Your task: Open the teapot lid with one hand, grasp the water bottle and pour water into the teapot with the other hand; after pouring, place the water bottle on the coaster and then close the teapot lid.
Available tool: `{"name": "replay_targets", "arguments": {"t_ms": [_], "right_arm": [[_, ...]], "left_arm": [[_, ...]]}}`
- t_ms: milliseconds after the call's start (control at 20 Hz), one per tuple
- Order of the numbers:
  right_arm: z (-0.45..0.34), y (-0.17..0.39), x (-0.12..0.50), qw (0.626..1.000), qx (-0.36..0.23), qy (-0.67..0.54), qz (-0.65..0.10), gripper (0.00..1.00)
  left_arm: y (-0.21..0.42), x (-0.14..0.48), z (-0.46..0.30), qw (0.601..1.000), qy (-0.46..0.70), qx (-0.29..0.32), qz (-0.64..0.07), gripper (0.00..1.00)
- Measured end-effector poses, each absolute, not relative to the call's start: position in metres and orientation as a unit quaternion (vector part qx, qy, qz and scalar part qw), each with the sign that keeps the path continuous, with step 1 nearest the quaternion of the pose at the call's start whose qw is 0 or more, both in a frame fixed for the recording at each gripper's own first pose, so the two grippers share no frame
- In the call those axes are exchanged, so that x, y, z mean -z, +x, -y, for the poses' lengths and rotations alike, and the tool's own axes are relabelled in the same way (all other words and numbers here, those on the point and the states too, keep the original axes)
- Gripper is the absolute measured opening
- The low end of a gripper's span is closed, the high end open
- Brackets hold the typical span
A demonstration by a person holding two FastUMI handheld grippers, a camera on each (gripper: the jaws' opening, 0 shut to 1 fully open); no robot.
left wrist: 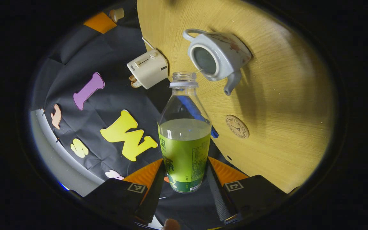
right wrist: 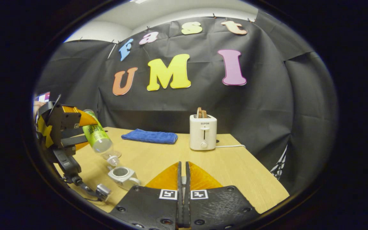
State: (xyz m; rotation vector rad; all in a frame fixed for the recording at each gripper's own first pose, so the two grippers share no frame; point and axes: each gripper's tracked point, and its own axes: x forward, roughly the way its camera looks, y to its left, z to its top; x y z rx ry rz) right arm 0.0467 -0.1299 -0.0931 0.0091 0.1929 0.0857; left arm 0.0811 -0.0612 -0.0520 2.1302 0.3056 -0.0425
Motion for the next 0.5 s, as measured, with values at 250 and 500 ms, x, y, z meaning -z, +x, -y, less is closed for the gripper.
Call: {"name": "replay_targets", "arguments": {"t_ms": [250,500], "right_arm": [[0.129,0.046,0.09,0.995,-0.039,0.005,-0.095,0.0],[0.129,0.046,0.082,0.995,-0.033,0.01,-0.093,0.0]], "left_arm": [[0.082,0.064,0.059,0.552,0.826,0.027,-0.116,0.74],[0.076,0.078,0.045,0.66,0.741,0.044,-0.12,0.74]]}}
